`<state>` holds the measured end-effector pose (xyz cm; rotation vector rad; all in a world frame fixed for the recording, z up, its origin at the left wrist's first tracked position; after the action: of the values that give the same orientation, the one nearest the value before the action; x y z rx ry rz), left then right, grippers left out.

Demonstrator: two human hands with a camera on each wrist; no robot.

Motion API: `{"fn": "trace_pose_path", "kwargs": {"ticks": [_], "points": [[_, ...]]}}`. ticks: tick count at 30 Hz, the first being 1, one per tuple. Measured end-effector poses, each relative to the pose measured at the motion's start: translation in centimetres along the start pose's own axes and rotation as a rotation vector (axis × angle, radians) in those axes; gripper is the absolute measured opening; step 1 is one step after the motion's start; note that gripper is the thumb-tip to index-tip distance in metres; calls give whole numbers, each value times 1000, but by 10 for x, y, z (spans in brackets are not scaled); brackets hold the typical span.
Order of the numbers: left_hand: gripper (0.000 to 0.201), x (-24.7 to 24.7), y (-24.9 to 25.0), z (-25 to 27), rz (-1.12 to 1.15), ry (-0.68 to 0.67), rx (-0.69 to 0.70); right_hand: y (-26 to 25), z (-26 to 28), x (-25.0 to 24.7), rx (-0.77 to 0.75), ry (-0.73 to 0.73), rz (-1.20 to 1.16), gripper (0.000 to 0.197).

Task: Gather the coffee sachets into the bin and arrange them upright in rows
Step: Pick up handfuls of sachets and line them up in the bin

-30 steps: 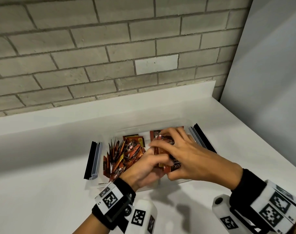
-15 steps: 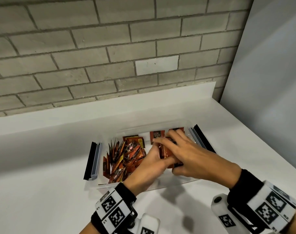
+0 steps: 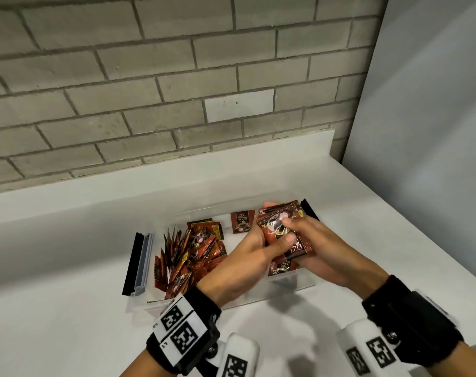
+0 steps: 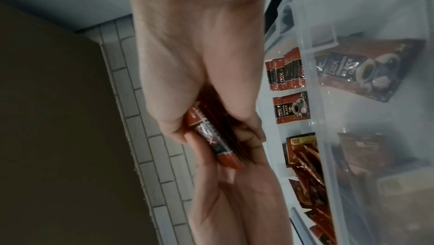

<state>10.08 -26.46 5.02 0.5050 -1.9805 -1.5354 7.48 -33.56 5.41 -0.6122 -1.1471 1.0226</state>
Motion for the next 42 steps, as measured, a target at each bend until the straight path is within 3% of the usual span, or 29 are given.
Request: {"fn": "trace_pose_path", "kwargs": {"ticks": [3,5,7,8,10,12,15,22,25,27,31,36,42], "points": [[53,1,12,-4,-403,-55,18,-4,-1,-7,-40,61,-47,34],[81,-6,15,-7,-696,5,39,-8,-1,-12,-81,88,-75,33],[107,-9,20,-7,-711,151,94,-13,-2,-16,-131,112,-136,33],[105,-13,22,-6,-644,250,124,-15,-2,-18,-158,122,-165,33],[80,-18,22,-5,-466,372,151,-17,-2,-21,-207,140,-190,33],[60,-21,20,-5,-380,393,136,-19,-1,-23,-240,153,-180,34],[46,-29,19,-4,-285,409,111,-18,1,-27,-262,152,-183,40],[30,-38,36,-11,-122,415,95,-21,1,-35,-232,141,-122,44],[30,-47,54,-21,-187,352,87,-27,7,-45,-229,150,-96,46],[33,-54,63,-31,-337,227,56,-33,15,-58,-245,185,-79,47],[40,-65,47,-55,-689,-87,-136,-44,31,-84,-283,261,-68,47],[23,-60,-9,-73,-876,-320,-387,-45,38,-93,-285,286,-77,47],[20,-44,-59,-80,-907,-398,-495,-38,39,-92,-254,272,-66,46]]}}
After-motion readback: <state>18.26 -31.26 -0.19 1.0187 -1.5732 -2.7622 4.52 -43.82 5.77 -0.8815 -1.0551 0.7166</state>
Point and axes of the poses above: each hand's wrist, its own z-axis away from the middle knuckle, its own x-axis out of the palm, y = z × x, the point moved 8 cm from there along -z, towards the middle knuckle, and after that the axes turned 13 degrees about x, right-handed, at the moved point
